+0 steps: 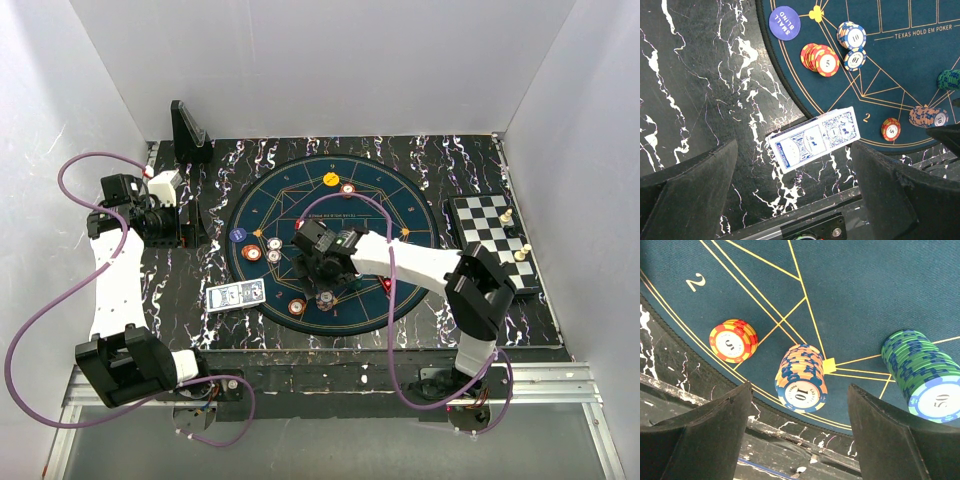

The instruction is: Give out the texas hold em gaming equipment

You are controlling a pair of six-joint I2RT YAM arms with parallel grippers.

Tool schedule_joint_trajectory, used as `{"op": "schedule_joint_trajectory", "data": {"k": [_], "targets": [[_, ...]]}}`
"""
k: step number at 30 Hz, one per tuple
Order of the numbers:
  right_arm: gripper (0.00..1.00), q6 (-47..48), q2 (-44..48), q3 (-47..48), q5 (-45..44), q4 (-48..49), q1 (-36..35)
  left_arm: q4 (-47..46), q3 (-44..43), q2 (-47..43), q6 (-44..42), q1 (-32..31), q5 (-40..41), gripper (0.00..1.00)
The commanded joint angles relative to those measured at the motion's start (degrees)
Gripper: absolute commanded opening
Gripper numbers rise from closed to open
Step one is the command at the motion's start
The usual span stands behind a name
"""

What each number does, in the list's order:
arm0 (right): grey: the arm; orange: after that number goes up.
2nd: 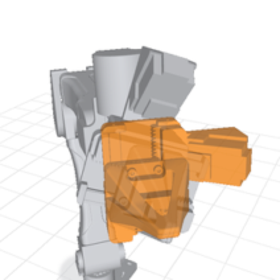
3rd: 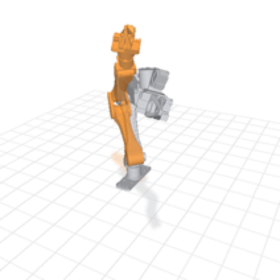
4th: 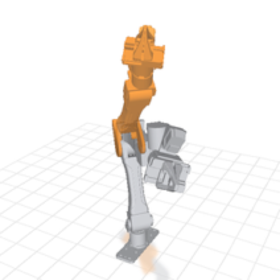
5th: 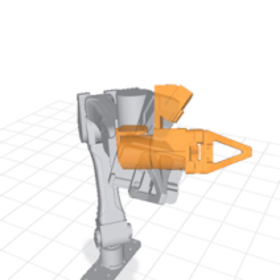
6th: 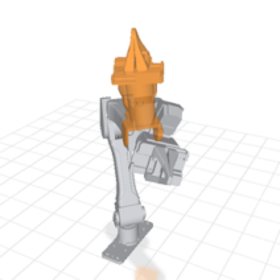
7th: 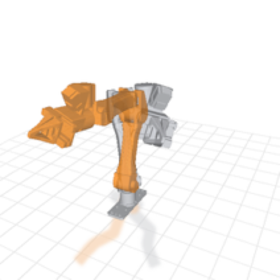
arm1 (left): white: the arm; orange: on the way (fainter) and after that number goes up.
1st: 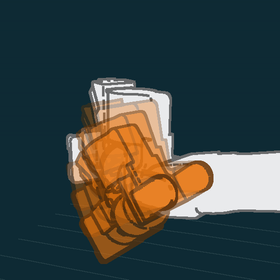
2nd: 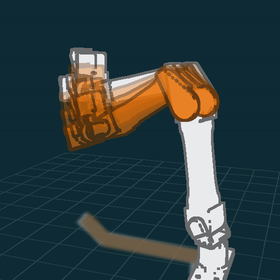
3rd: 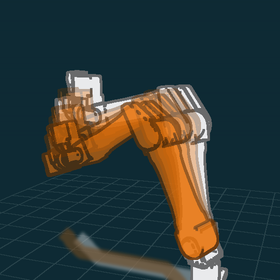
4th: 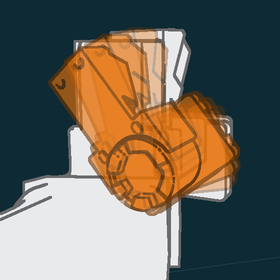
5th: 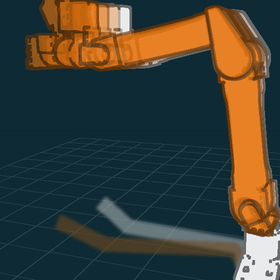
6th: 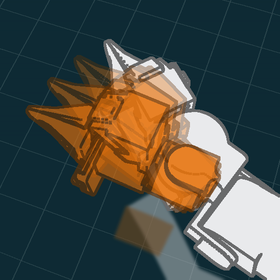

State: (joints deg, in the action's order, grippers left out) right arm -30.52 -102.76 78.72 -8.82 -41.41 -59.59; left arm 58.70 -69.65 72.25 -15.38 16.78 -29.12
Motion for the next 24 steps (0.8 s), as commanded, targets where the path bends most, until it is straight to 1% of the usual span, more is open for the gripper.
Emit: {"op": "schedule_joint_trajectory", "data": {"k": [1, 9, 16, 24], "targets": [[0.82, -0.85, -1.56, -1.28, 0.9, 2.2, -0.26, -0.07, 0.04, -1.41, 0.0, 0.36, -0.58, 0.98], [0.77, -1.03, -3.32, -2.52, 2.05, 3.35, -0.26, 0.1, -0.05, -1.23, -0.09, 0.28, 0.21, 0.98], [0.61, -1.12, -3.59, -2.52, 2.58, 3.26, -0.26, 0.28, 0.13, -1.41, -0.09, 0.36, 0.03, 0.98], [0.52, -1.03, -2.8, -2.61, 1.7, 2.65, -0.26, -0.43, 1.36, -1.76, -0.36, 0.28, -0.06, 0.98]]}}
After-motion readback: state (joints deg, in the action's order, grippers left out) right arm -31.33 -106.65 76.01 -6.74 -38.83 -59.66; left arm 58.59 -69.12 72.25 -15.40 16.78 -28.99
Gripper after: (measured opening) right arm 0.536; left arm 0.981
